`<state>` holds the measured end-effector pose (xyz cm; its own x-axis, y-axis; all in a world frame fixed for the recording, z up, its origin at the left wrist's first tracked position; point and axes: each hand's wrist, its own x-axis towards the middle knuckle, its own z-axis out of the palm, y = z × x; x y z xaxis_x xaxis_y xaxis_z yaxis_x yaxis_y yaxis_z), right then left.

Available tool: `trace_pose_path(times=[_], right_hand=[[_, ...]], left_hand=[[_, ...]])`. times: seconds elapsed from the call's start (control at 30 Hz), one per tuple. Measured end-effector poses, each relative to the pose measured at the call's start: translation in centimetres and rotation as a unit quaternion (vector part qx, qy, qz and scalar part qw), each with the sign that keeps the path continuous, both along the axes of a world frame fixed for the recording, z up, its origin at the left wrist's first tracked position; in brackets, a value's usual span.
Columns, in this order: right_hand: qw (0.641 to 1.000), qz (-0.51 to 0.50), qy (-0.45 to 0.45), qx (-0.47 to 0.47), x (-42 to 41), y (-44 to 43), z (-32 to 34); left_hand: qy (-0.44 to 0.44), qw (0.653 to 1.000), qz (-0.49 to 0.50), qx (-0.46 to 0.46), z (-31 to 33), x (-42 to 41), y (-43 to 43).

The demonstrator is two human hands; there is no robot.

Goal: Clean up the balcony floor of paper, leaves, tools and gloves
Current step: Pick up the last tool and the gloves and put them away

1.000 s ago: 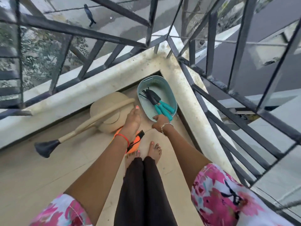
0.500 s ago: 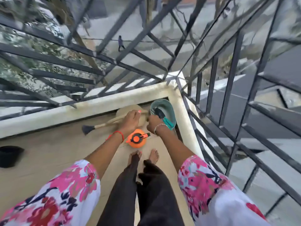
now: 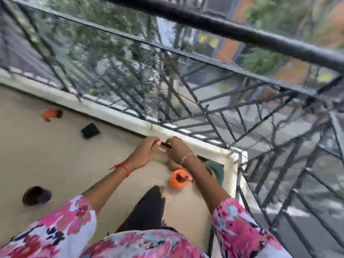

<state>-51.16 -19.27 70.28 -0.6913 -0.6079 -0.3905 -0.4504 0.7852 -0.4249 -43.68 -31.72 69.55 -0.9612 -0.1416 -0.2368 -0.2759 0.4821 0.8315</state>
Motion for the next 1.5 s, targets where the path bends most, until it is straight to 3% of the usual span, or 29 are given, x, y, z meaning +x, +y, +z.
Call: trace_pose_path(times=[0.17,0.4,0.6,0.87,1.1,1.5], right_hand=[[0.989,0.148,0.008,0.005,5.7,-4.8,1.5],[0.962,0.271,0.044,0.006,11.5,-14.3,1.6],[0.947,0.320,0.038,0.006,16.7,-24.3,0.2],[0.926,0.376,0.025,0.019,23.3,-36.1,-1.6],[0.899,0.434,0.014,0.054,26.5,-43.7,-3.5],[0.843,0.531,-0.024,0.078,27.2,-61.6,-6.3]], left_hand=[[0.005,0.989,0.148,-0.022,2.0,9.4,-4.4],[-0.025,0.951,0.303,-0.054,-0.7,18.5,-11.7],[-0.072,0.924,0.349,-0.137,-3.3,25.3,-19.0],[-0.118,0.901,0.386,-0.157,-4.8,32.8,-28.2],[-0.146,0.875,0.446,-0.115,-6.0,38.7,-33.7],[-0.170,0.808,0.560,-0.070,-8.3,40.7,-44.4]])
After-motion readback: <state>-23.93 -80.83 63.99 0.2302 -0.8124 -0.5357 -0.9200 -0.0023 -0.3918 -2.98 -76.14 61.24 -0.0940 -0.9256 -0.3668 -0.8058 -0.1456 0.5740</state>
